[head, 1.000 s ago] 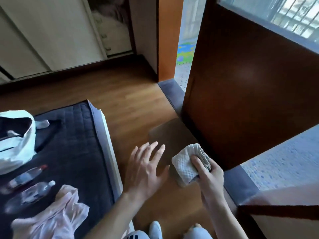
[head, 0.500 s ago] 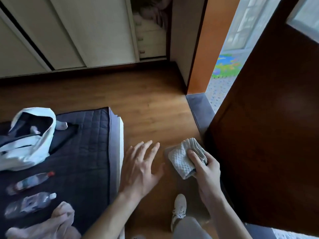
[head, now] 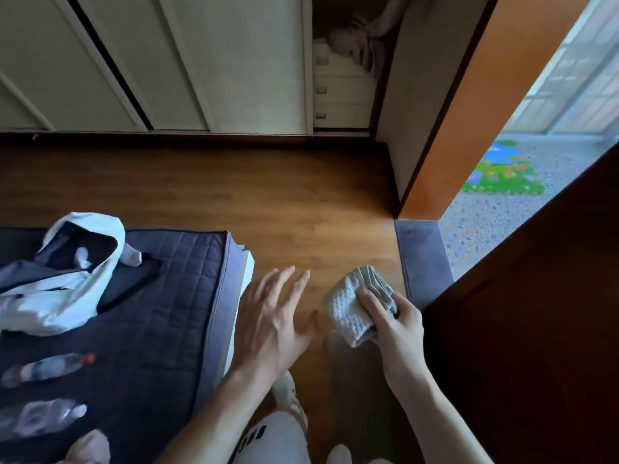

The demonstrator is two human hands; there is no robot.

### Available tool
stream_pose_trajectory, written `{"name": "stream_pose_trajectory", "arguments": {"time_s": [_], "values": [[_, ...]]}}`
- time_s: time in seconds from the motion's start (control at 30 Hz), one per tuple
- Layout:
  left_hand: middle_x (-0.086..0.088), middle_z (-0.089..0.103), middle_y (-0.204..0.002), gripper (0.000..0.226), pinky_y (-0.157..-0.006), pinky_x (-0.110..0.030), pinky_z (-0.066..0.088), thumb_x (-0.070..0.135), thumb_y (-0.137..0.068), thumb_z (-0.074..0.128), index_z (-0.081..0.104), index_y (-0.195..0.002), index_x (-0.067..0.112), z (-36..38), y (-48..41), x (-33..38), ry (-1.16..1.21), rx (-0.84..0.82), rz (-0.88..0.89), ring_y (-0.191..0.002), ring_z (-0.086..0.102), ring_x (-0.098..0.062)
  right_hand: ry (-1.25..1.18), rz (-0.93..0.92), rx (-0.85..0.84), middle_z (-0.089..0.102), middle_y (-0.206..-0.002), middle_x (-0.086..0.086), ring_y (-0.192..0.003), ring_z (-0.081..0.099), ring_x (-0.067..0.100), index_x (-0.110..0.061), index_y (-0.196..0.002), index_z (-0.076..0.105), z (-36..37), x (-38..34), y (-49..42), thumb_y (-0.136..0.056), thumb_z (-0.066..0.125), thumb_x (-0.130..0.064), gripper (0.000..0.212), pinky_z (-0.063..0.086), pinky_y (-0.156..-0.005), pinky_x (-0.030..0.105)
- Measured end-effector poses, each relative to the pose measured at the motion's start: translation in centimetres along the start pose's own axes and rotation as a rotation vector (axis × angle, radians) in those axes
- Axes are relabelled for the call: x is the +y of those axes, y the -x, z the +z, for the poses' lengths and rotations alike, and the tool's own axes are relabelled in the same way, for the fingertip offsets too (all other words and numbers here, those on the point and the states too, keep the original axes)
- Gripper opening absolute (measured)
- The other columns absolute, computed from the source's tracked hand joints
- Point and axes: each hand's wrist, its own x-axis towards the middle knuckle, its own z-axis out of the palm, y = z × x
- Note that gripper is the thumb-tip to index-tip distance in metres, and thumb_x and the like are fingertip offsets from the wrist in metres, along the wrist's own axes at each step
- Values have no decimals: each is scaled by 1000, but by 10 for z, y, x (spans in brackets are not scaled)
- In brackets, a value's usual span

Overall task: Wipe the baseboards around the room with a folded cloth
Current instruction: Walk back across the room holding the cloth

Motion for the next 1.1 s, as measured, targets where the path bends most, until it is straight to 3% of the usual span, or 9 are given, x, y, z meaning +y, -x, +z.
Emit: {"name": "stream_pose_trajectory", "arguments": {"time_s": [0.1, 0.27, 0.43, 0.7, 0.9, 1.1], "values": [[-6, 57, -143, 64, -105, -51, 46, 56, -91, 47, 55, -144, 22, 10, -42, -20, -37, 5, -12, -130, 52, -31, -37, 36, -20, 71, -94, 27, -88, 69, 44, -5, -94, 72, 23, -4, -41, -82, 81, -31, 30, 54, -78, 62], [-6, 56, -144, 65, -109, -53, 42, 58, -93, 43, 54, -145, 22, 17, -128, -64, -73, 14, -30, -133, 51, -30, -47, 35, -80, 72, -89, 22, -76, 69, 30, -8, -92, 73, 77, -21, -125, -87, 75, -22, 16, 55, -65, 37], [-5, 56, -143, 64, -108, -53, 42, 58, -92, 44, 54, -145, 22, 14, -225, -122, -68, 32, -41, -133, 49, -28, -19, 30, -69, 71, -94, 26, -81, 69, 33, -7, -97, 72, 145, -38, -215, -84, 79, -30, 27, 54, -73, 46], [-4, 54, -145, 63, -112, -47, 37, 57, -94, 44, 52, -147, 23, 9, -349, -198, -106, 38, -41, -134, 48, -26, -37, 23, -71, 71, -84, 15, -74, 67, 24, -5, -93, 72, 232, -61, -323, -88, 75, -21, 17, 53, -61, 33], [-5, 54, -145, 65, -111, -47, 39, 59, -93, 43, 51, -147, 23, 21, -424, -232, -110, 46, -67, -133, 49, -25, -39, 58, -108, 71, -90, 22, -78, 67, 26, -7, -96, 73, 276, -73, -399, -84, 78, -30, 26, 53, -71, 43], [-5, 54, -145, 66, -109, -46, 41, 57, -90, 49, 52, -146, 22, 43, -510, -267, -124, 71, -105, -130, 52, -25, -21, 77, -136, 73, -90, 21, -78, 70, 29, -5, -92, 73, 318, -86, -497, -85, 77, -24, 21, 56, -68, 41]]}}
